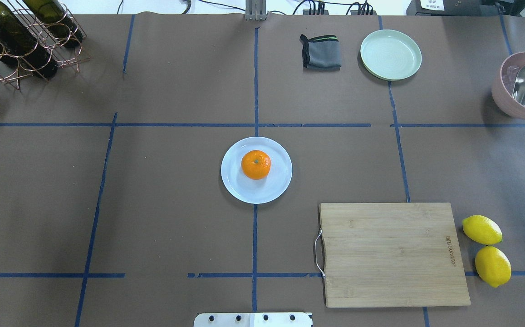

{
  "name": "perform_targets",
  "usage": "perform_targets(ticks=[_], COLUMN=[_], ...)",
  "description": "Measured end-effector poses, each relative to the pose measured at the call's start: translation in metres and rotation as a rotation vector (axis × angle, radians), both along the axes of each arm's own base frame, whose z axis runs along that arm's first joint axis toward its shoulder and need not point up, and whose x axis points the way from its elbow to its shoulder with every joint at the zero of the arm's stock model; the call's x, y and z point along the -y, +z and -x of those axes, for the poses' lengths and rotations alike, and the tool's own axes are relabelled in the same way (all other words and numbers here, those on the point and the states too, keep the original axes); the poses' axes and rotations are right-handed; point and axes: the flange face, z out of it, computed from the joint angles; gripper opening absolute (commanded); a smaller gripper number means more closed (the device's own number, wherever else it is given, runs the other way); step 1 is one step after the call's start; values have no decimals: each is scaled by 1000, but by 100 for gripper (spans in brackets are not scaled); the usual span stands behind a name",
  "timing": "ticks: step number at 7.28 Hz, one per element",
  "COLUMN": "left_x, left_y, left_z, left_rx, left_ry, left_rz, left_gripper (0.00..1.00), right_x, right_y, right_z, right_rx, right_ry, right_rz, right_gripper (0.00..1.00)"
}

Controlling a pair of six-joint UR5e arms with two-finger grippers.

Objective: Pick orange to plate

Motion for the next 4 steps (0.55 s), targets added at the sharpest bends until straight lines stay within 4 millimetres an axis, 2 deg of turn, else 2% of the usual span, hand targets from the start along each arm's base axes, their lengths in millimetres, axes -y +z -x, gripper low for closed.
perform_targets(ticks=[1,2,3,4], left_x=[11,11,4,-2], left_y=[-1,-7,-13,-11], left_z=[24,37,45,49], left_rx=[22,27,29,30], left_ry=[6,5,16,48], left_rz=[87,181,236,244], left_gripper=[100,100,100,100], right_x=[0,0,2,4], right_y=[16,26,30,31], right_z=[-15,-22,-24,-25], right_rx=[-4,-5,-6,-8], right_ry=[-6,-9,-7,-2], right_rz=[6,14,19,23], right_gripper=[100,100,100,100])
